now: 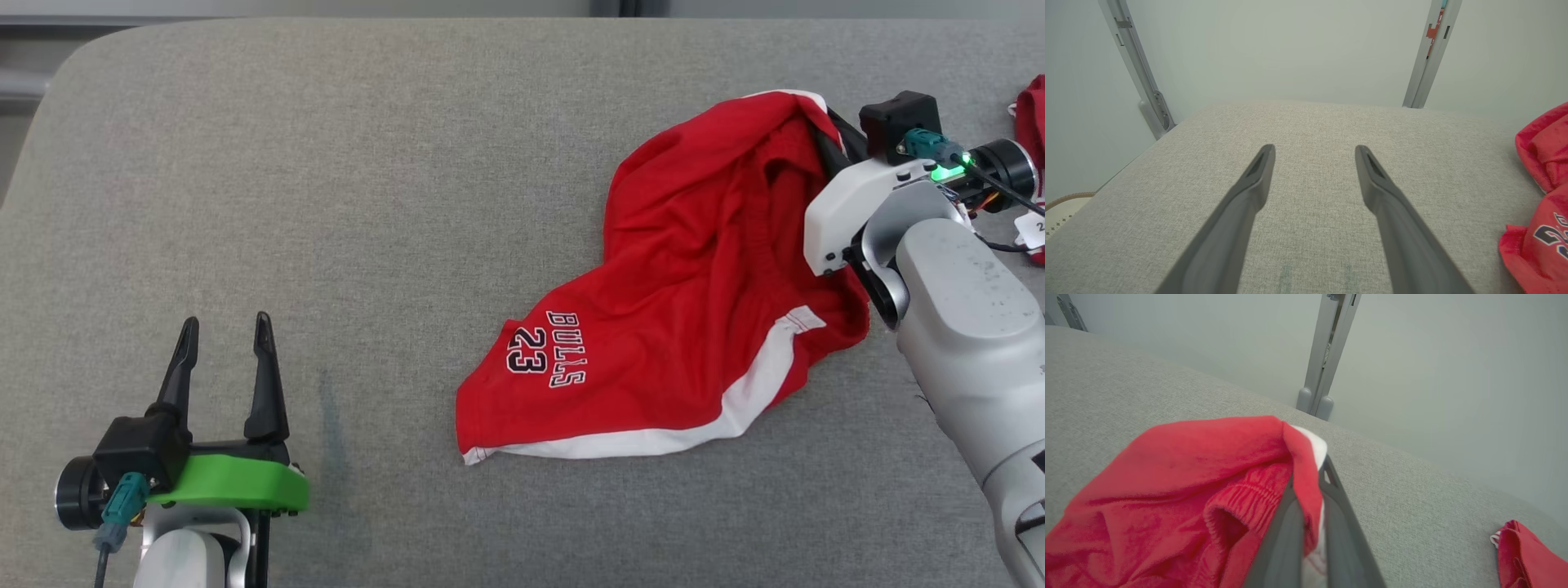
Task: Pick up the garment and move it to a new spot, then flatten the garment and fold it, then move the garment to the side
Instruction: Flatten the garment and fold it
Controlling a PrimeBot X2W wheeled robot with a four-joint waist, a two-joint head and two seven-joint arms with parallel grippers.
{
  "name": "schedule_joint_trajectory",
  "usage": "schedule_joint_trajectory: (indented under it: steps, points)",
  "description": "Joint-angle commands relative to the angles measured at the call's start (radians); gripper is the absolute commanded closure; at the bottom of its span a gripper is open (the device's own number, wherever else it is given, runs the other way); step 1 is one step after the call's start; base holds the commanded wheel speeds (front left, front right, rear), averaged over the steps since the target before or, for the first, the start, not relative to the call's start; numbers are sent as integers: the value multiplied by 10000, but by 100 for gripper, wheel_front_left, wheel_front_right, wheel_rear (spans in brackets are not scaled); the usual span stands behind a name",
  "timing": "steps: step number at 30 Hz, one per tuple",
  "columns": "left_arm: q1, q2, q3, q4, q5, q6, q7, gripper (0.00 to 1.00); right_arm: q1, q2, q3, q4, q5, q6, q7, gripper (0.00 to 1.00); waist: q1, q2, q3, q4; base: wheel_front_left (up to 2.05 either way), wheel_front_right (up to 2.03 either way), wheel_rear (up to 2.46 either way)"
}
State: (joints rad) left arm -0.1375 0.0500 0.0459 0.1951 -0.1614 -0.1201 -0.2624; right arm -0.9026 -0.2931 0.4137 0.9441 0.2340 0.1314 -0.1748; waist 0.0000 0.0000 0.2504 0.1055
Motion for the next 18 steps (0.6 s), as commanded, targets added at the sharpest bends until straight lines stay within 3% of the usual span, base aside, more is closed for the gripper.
schedule_joint_trajectory:
  steps: [1, 2, 8, 18]
  points:
    - [-188, 16, -18, 29, 3, -27, -27, 0, -238, 146, -67, 362, 137, -16, -193, 32, 0, 0, 250, 97, 0, 0, 0]
    - [-230, 16, -61, 59, 14, -30, -27, 0, -324, 232, -111, 667, 238, -16, -310, 0, 0, 0, 279, 106, 0, 0, 0]
    - [-276, 17, -21, 93, 51, -16, -25, 0, -593, 586, -788, 998, 938, -15, -883, 0, 0, 0, 232, -79, 0, 0, 0]
    - [156, 19, 255, 112, 330, -61, -27, 0, 2142, 85, -2005, -3368, 1107, -15, -899, 0, 0, 0, -353, -686, 0, 0, 0]
